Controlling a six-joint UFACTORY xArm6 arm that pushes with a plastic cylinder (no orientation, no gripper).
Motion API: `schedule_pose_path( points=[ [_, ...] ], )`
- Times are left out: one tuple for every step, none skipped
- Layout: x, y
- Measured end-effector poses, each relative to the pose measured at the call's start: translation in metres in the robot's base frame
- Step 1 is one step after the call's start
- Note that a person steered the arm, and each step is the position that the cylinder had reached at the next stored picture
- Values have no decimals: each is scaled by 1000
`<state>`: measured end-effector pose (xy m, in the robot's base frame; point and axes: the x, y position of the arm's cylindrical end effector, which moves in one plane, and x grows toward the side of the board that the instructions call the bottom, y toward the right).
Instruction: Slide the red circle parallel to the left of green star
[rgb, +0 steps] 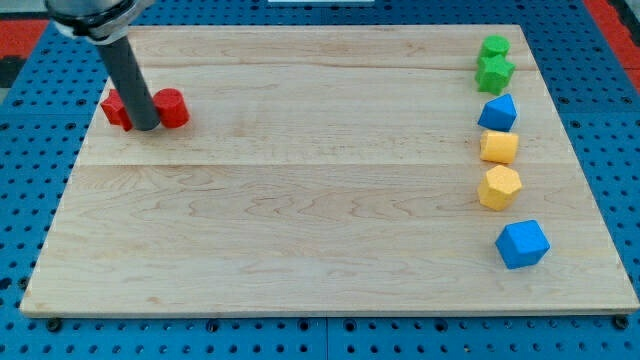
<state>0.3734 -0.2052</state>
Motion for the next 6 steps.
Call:
schedule_pose_path(
  points=[
    [-41, 9],
    [-53, 55],
    [-63, 130],
    [-79, 181],
    [-98, 247],
    [-107, 263]
  ],
)
